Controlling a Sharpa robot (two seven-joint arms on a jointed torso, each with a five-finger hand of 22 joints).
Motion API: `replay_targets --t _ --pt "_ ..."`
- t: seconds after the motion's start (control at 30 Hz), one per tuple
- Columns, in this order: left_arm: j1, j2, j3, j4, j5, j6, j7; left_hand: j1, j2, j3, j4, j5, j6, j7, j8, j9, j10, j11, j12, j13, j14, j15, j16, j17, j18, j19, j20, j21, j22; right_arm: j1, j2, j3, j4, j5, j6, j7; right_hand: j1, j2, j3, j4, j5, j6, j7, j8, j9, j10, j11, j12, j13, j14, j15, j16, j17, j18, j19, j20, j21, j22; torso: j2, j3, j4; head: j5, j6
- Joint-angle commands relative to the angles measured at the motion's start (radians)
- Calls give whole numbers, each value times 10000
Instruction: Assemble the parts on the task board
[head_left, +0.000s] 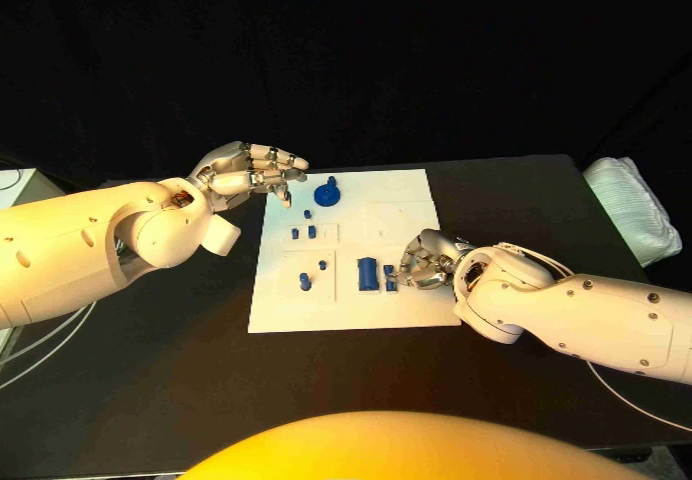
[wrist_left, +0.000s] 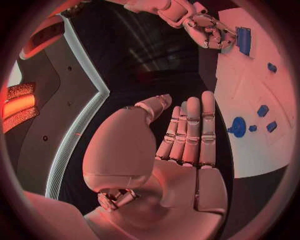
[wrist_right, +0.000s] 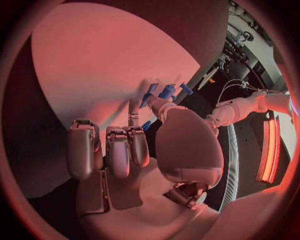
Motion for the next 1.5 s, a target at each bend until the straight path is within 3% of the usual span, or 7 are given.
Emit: replay_targets --t 0.03,0.57,0.87,1.4,1.43,1.47,1.5 --pt "1 18 5 4 33 191 70 -47 16 -13 60 45 -54 15 41 -10 -54 1 39 -17 0 34 -37 11 150 50 -5 -61 -10 -46 -14 -26 -24 -323 21 -110 44 17 10 -34 128 18 -6 -21 -14 757 -65 -26 2299 1002 -58 17 2541 -100 574 -64 -23 1491 -5 -5 -7 -1 1" --pt "-6 198 3 -199 230 -103 446 -61 3 -6 126 46 -73 11 74 -21 -61 0 76 -21 -73 43 -83 0 146 33 3 -150 -67 97 -657 8 222 3782 -2296 5438 49 -60 -409 89 649 -1278 634 -528 -210 -992 501 -2763 992 549 417 -1033 1196 514 -477 311 -3623 -366 -133 -54 -45 39 194" --pt "-175 957 1 -1269 1104 -775 1398 52 -133 110 393 6 -189 -5 304 -77 -74 58 -123 -298 -765 209 -2248 -901 118 -624 181 -1661 -958 333 -482 289 -1478 9006 -829 8121 1024 25 134 -116 1174 -2494 1167 -790 -472 -5209 1118 -9695 -4602 -3496 1111 -9017 -5374 1275 -3222 1060 -11565 -5841 -623 -260 -87 78 652" --pt "-640 2327 8 -3688 2649 -1346 2362 261 -224 -551 1155 -845 -371 -493 -173 -666 960 296 -3531 -1246 -1522 875 -8475 -2456 77 -1036 1218 -7365 -4656 381 589 613 -4937 10857 613 9177 1084 88 768 -613 844 -1766 1466 -2677 -1388 -4357 1717 -13414 -11275 -4430 1991 -13841 -8310 1318 -4558 2045 -13003 -10780 -1255 -250 -281 406 1481" --pt "-589 2240 3 -3518 2020 -1122 1788 -3904 1558 -5202 -222 -2474 -8099 -2071 -3061 -2909 -8775 -1447 -4987 -1902 -9344 -700 -10829 -5064 -1697 -8846 -1663 -9208 -5503 386 513 602 -4797 10239 -26 8618 -2704 2147 -4697 -1615 -718 -10028 -441 -5910 -4151 -7464 213 -15061 -13073 -7532 842 -15633 -13081 -535 -7581 -236 -13643 -13080 -1107 -302 -243 375 1398" --pt "-592 2239 4 -3505 2021 -1141 1789 -4012 1558 -5202 -222 -2474 -8099 -2071 -3061 -2909 -8775 -1447 -4987 -1902 -9344 -700 -10829 -5064 -1697 -8846 -1663 -9208 -5503 381 510 607 -4777 10249 -42 8623 -2839 2147 -4697 -1615 -718 -10028 -441 -5910 -4151 -7550 213 -15061 -13073 -7628 842 -15633 -13081 -535 -14679 -236 -13643 -13080 -1107 -302 -237 369 1408" --pt "-598 2236 6 -3479 2022 -1180 1790 -4291 1558 -5202 -222 -2474 -8099 -2071 -3061 -2909 -8775 -1447 -4987 -1902 -9344 -700 -10829 -5064 -1697 -8846 -1663 -9208 -5503 371 502 617 -4739 10271 -74 8634 -3079 2147 -4697 -1615 -718 -10028 -441 -5910 -4151 -14632 213 -15061 -13073 -14685 842 -15633 -13081 -535 -14679 -236 -13643 -13080 -1108 -302 -225 358 1427"
